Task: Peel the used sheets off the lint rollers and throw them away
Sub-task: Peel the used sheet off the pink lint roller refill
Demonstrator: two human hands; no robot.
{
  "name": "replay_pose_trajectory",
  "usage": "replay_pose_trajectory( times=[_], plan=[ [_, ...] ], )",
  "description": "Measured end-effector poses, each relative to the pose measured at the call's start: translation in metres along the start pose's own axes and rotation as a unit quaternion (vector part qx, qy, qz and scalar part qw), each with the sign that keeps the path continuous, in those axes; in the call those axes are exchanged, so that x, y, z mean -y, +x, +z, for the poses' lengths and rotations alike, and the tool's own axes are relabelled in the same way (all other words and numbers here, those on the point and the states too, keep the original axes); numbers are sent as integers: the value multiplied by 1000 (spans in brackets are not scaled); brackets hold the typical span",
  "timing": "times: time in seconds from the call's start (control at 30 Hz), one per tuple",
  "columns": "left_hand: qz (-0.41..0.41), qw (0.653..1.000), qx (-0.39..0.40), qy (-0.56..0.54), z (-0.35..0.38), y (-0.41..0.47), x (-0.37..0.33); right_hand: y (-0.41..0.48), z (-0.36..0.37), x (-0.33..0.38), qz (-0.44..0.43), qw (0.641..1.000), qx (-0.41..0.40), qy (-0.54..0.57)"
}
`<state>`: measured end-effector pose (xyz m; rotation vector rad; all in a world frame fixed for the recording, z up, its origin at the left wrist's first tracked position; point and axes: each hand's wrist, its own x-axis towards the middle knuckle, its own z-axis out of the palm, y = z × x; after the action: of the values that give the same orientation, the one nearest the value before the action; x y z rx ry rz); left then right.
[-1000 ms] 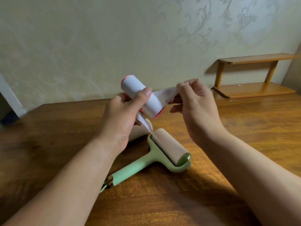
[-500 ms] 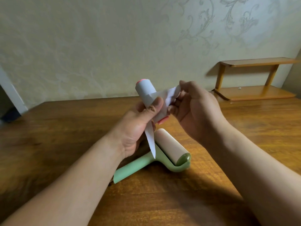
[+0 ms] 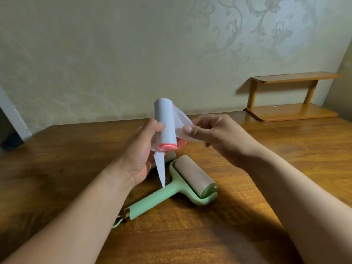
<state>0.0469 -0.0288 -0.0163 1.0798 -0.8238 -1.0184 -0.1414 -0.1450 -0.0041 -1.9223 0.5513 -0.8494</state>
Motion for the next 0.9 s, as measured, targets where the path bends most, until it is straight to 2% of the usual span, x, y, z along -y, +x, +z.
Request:
replay_pose_trajectory(
  times=[0.17, 0.27, 0.37, 0.53, 0.63, 0.7, 0.8, 0.9],
  plan=[
    [11, 996, 57, 64, 18, 4, -3, -1, 3, 7, -31, 998, -54, 16],
    [32, 994, 37, 101, 34, 10, -9, -2, -1, 11, -27, 995, -94, 26],
    [31, 996, -1, 80, 45, 17, -15, -1, -14, 14, -12, 990, -134, 49],
    [-34, 999, 23, -31, 62, 30, -25, 5, -33, 13, 30, 958, -170, 228],
    [-30, 991, 123, 36, 84, 42, -27, 4, -41, 17, -30, 963, -221, 153],
    [-9, 982, 170, 76, 105, 49, -32, 1, -48, 22, -83, 952, -284, 84],
    [-27, 990, 129, 58, 119, 60, -32, 1, -61, 22, -79, 922, -377, 50],
    [-65, 989, 117, 67, 107, 65, -19, 2, -67, 13, -31, 916, -395, 63]
  ],
)
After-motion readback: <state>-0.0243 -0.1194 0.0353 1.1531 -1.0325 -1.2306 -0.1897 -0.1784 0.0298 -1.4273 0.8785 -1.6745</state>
